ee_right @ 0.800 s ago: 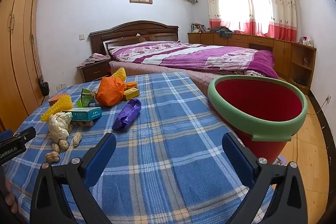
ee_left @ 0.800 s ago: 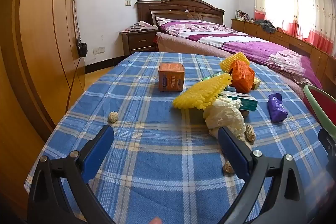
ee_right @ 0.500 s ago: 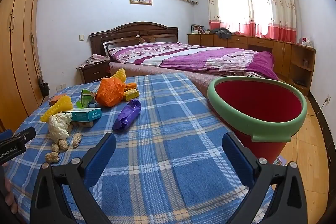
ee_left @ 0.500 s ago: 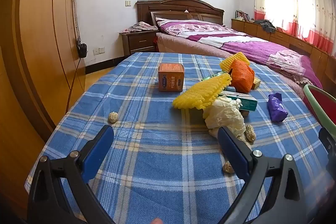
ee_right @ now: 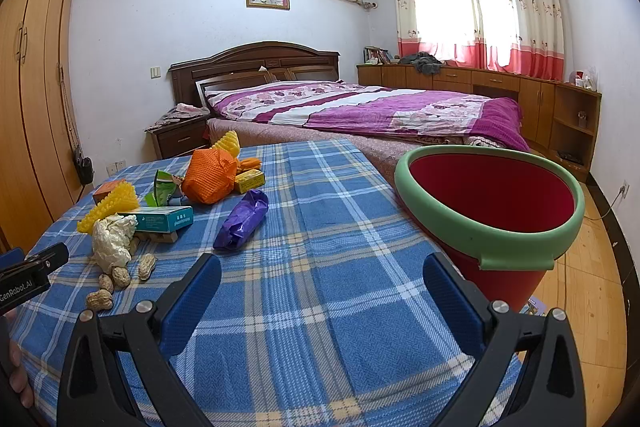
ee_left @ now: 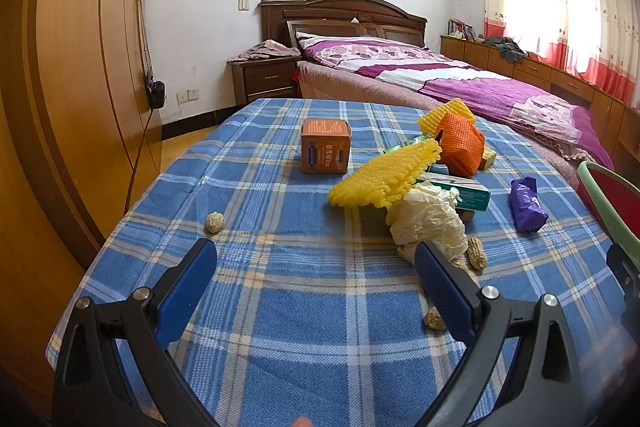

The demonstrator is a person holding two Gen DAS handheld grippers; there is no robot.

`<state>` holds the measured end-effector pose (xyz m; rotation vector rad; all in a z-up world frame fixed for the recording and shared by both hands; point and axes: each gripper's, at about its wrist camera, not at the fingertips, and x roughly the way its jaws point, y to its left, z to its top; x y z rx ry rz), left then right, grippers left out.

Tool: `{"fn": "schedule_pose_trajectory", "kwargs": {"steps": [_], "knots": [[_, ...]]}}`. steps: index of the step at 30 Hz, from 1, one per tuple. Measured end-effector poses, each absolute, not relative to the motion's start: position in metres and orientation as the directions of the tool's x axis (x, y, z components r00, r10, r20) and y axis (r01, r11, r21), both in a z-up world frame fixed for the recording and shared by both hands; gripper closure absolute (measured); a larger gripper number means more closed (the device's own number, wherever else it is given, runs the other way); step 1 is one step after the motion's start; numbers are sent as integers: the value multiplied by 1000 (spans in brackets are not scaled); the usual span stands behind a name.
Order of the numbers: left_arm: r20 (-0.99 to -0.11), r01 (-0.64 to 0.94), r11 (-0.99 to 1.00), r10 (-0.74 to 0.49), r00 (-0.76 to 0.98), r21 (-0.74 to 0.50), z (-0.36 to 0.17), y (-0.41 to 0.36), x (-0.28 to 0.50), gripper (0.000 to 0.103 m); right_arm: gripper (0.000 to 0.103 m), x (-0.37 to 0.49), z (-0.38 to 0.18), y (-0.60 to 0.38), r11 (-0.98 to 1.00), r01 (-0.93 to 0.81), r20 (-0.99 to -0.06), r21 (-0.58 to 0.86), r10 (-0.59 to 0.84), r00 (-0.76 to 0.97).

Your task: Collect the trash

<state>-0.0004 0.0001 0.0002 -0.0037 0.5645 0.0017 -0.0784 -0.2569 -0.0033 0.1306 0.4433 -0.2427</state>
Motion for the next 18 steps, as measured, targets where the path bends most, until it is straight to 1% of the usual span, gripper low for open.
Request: {"fn": "schedule_pose_trajectory", "kwargs": {"steps": [18], "knots": [[-537, -3, 1000, -1, 843, -6, 0, 0, 0, 4, 0, -78, -3, -255, 963, 259, -437, 69, -204, 876]]}}
